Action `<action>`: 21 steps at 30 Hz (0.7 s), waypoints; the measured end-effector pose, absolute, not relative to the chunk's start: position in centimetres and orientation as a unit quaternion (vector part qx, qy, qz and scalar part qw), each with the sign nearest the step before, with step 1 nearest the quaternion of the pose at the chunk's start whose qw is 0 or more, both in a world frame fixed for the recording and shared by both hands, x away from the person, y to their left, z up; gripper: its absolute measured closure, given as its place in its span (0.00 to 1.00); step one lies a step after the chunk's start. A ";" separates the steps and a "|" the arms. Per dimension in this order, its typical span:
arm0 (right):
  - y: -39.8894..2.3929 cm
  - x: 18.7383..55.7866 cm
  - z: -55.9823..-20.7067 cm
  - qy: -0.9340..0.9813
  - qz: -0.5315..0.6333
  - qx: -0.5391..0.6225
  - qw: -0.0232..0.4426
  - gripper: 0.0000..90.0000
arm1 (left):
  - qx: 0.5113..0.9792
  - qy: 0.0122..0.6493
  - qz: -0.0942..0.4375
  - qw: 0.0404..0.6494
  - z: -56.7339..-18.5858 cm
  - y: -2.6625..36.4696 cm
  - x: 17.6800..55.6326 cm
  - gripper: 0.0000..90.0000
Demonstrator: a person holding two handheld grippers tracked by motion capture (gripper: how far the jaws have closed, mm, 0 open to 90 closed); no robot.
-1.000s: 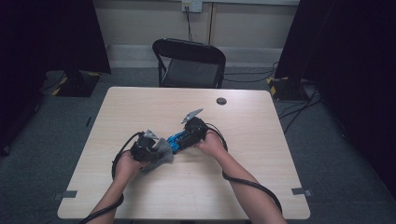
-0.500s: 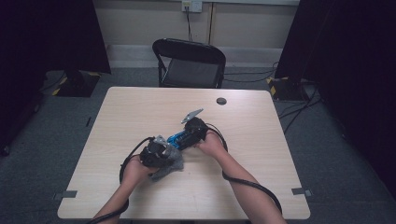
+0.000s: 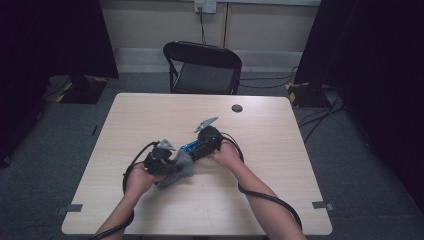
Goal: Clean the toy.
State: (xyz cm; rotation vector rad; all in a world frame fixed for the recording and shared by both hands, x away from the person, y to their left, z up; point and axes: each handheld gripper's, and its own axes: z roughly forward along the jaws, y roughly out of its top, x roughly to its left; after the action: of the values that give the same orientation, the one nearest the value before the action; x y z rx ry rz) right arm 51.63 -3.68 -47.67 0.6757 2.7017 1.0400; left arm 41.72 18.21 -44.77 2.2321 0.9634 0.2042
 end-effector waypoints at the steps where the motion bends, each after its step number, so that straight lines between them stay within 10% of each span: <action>1: -3.7 51.6 -47.6 0.906 0.347 0.227 0.083 0.12 | 0.855 0.381 0.086 0.342 -44.7 19.0 42.0 0.84; 21: -3.6 51.8 -47.5 0.909 0.342 0.225 0.082 0.13 | 0.809 0.488 0.152 0.291 -47.4 19.0 48.6 0.84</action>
State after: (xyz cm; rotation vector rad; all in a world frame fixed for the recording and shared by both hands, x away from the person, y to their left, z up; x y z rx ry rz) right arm 51.75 -3.57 -47.54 0.6714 2.7151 1.0222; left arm 48.63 19.01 -47.37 2.1566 1.3019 0.4041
